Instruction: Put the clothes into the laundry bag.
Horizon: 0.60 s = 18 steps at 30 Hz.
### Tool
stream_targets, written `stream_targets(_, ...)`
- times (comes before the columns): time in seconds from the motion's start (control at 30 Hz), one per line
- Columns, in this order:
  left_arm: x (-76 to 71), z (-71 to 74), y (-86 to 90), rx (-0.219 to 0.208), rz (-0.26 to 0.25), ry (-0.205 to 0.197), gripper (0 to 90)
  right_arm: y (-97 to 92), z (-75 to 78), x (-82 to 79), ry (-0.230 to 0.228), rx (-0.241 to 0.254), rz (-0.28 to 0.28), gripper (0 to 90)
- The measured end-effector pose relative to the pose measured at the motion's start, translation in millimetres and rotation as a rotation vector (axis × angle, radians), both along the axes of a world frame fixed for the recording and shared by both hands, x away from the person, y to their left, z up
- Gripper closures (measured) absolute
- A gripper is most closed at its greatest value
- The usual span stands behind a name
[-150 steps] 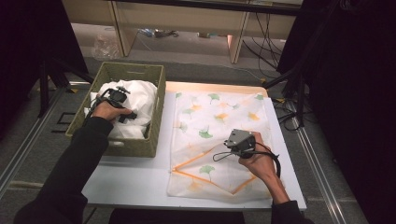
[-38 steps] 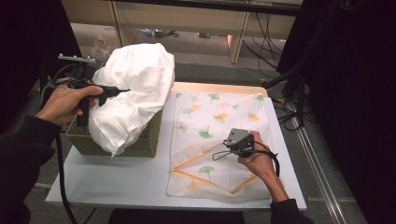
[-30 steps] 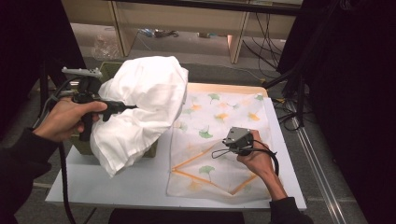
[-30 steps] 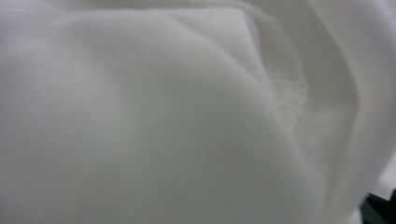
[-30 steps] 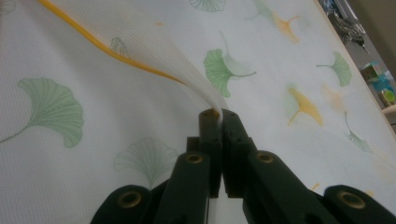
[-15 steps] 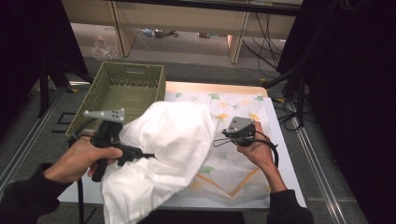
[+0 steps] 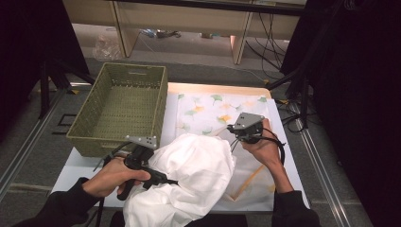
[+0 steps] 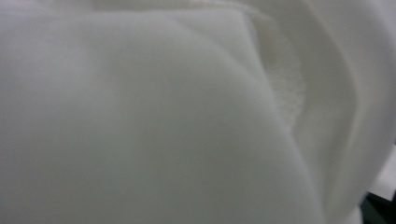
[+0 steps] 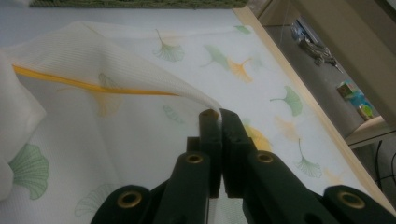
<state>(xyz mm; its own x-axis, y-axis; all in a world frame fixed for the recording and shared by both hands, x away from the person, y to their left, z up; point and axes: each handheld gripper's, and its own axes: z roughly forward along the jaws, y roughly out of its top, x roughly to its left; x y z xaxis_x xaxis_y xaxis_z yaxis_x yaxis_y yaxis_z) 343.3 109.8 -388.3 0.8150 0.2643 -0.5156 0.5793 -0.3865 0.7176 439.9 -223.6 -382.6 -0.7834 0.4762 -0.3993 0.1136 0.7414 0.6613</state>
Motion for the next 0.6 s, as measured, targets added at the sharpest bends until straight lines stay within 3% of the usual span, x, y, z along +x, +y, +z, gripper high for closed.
stream_targets(0.03,-1.1,-3.6,-5.8,0.005,0.020,0.010,56.8,0.6,1.0,-0.2,-0.005,0.001,0.001,89.7)
stream_targets(0.1,4.1,-11.6,-15.1,0.041,-0.009,-0.014,56.8,2.1,3.2,-1.1,-0.012,-0.005,0.014,89.7)
stream_targets(0.13,5.6,-14.7,-19.7,0.043,-0.022,-0.001,56.7,3.4,4.3,-3.0,-0.007,0.004,-0.004,89.8)
stream_targets(0.17,9.7,-19.1,-27.8,0.050,-0.030,-0.008,56.7,4.4,7.9,-4.0,-0.031,-0.004,0.020,89.8)
stream_targets(0.4,18.7,-20.6,-45.7,0.045,-0.052,-0.020,56.5,9.4,17.6,-11.2,-0.051,0.004,0.035,89.9)
stream_targets(0.47,22.8,-19.3,-47.4,0.068,-0.032,-0.028,56.6,10.9,20.5,-14.4,-0.052,0.010,0.030,89.9)
stream_targets(0.53,31.7,-14.3,-46.0,0.151,0.013,-0.118,56.6,10.9,21.3,-14.9,-0.052,0.010,0.034,89.9)
stream_targets(0.6,41.5,-8.3,-41.5,0.144,0.068,-0.103,56.6,10.9,23.0,-15.5,-0.057,0.010,0.037,90.0)
